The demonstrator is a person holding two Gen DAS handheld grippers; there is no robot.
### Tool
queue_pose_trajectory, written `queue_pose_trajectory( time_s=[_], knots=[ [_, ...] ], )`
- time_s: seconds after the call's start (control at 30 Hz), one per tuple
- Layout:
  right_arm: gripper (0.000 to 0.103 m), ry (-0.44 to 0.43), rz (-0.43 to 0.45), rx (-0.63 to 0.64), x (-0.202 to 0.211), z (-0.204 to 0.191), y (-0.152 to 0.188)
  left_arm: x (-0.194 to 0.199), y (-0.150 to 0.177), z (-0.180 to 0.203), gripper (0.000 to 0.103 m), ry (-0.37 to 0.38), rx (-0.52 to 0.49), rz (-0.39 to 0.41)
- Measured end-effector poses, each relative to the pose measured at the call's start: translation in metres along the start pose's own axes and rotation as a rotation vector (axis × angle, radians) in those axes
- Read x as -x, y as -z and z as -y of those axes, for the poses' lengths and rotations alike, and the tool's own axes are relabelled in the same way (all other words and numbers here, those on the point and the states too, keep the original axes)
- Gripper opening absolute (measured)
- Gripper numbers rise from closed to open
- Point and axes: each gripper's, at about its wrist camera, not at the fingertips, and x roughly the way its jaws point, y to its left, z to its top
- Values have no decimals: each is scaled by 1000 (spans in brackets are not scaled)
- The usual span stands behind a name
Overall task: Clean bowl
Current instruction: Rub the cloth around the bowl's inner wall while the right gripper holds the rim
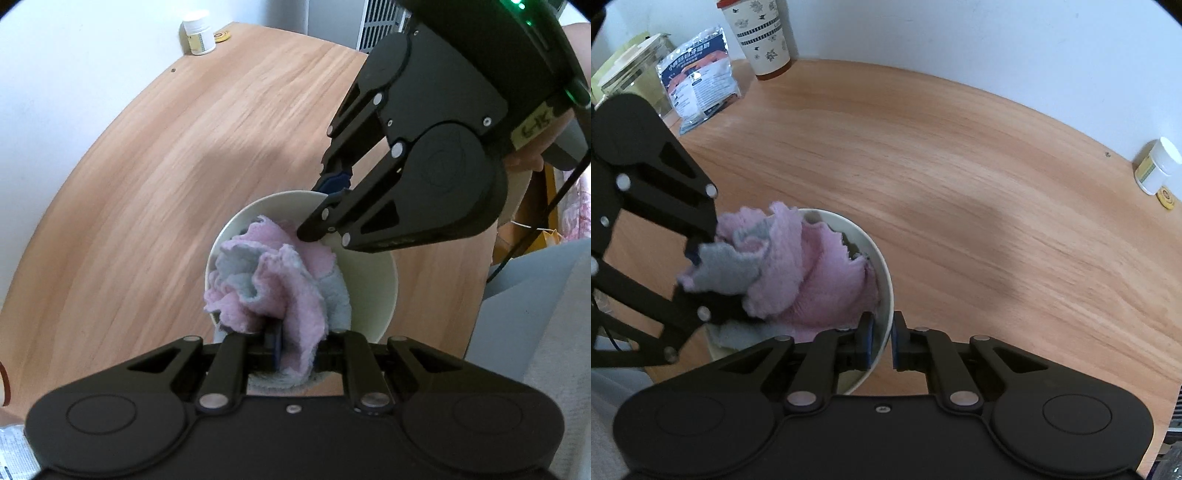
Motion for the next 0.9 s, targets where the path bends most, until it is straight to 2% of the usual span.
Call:
queue_pose_trajectory(
  time_s=[0.2,0.3,0.43,0.77,0.9],
  knots=[
    [10,4,-8,-3,1,1,0,-15,4,4,13,16,-3,-12],
    [10,4,-15,-9,0,0,-2,-20,3,1,13,54,24,0],
    [10,4,-27,-30,-2,1,-6,-23,1,-7,13,127,73,33],
    [11,4,-53,-53,-5,3,-9,-12,-7,-25,12,364,320,135],
    [11,-2,-54,-68,-6,4,-10,-4,-4,-34,12,427,392,165]
  ],
)
